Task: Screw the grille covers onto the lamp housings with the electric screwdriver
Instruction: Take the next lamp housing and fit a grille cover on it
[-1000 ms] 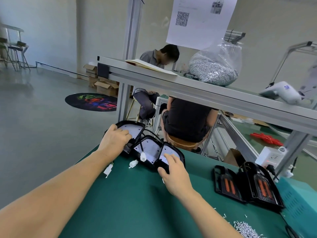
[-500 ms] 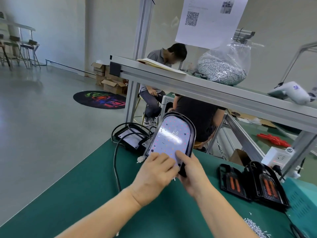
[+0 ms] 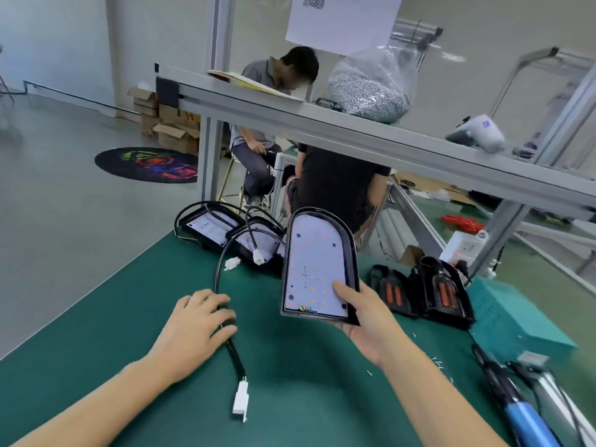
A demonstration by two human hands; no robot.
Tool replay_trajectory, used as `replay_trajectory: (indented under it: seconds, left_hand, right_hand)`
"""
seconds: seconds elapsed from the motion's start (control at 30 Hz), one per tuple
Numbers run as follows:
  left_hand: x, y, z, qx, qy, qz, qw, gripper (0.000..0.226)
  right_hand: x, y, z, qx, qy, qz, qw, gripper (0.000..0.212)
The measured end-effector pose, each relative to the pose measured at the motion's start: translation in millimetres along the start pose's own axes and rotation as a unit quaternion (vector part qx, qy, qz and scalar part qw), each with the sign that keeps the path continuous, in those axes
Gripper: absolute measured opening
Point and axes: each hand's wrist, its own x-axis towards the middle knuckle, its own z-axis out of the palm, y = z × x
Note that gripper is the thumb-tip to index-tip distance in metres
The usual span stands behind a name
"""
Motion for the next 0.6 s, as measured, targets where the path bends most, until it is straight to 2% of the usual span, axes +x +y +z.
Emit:
replay_trajectory:
  seconds: [0.03,0.1,0.13,0.2,0.27,0.33,0.4,0.5,0.6]
  left_hand:
    - [-3,-1,2,-0.018,-0.028,0.034,0.999,0.08]
    - [-6,-8,8,-0.082,-0.049,0.076,0.992,0.045]
    - [-7,-12,8,-0.105,-0.058,0.09,0.989,0.038]
    - [-14,-17,4,-0.101,-0.056,0.106,0.988,0.041]
    - [-17,-18,0,-0.066,0.023,0.141,0.988,0.056]
    - [-19,-12,-5,-0.011,0.084,0.16,0.983,0.062]
    - [-21,-5,-7,0.013,0.107,0.15,0.983,0.059]
    - [-25,3,-7,0.014,0.075,0.099,0.992,0.051]
    - [-27,13,-4,-0.01,0.035,-0.005,0.999,0.036]
  right_hand:
    - [-5,1,-2,-0.01,-0.011,0.01,1.0,0.031]
    - [-15,4,-9,-0.032,-0.031,0.029,0.999,0.035]
    - [-20,6,-14,-0.046,-0.039,0.039,0.997,0.033]
    - [-31,13,-25,-0.081,-0.05,0.065,0.993,0.029]
    - [-40,20,-35,-0.118,-0.061,0.095,0.987,0.029]
    - [-45,24,-42,-0.145,-0.072,0.118,0.98,0.031]
    - [-48,25,-45,-0.195,-0.089,0.127,0.969,0.025]
    - [-49,20,-46,-0.276,-0.121,0.136,0.944,0.016]
    - [-46,15,-41,-0.346,-0.137,0.145,0.917,0.033]
